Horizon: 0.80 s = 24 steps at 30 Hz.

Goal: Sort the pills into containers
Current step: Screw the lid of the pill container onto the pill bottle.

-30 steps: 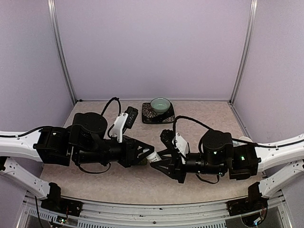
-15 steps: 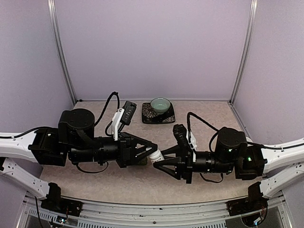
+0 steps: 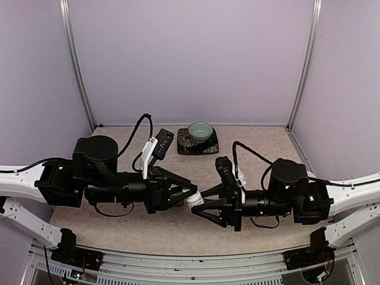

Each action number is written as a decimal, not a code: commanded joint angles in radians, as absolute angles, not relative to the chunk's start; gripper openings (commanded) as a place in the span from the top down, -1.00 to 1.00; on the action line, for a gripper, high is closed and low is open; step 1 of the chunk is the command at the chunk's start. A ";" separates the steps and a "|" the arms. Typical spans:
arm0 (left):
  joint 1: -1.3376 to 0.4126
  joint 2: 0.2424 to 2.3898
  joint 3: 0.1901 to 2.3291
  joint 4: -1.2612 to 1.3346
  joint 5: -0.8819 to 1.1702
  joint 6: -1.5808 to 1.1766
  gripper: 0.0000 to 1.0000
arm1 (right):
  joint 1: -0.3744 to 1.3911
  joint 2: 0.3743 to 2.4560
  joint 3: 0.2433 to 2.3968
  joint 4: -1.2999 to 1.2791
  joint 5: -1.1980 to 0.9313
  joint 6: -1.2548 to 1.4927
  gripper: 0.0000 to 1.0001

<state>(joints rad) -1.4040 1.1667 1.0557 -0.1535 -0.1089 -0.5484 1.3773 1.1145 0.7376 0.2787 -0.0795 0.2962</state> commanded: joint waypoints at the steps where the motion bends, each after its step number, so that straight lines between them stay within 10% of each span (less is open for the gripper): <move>1: -1.427 1.197 1.055 -0.136 0.018 -0.498 0.41 | 1.376 1.110 0.753 0.408 -0.177 0.309 0.47; 24: -1.450 1.166 1.024 -0.109 0.130 -0.400 0.41 | 1.357 1.086 0.680 0.540 -0.356 0.385 0.46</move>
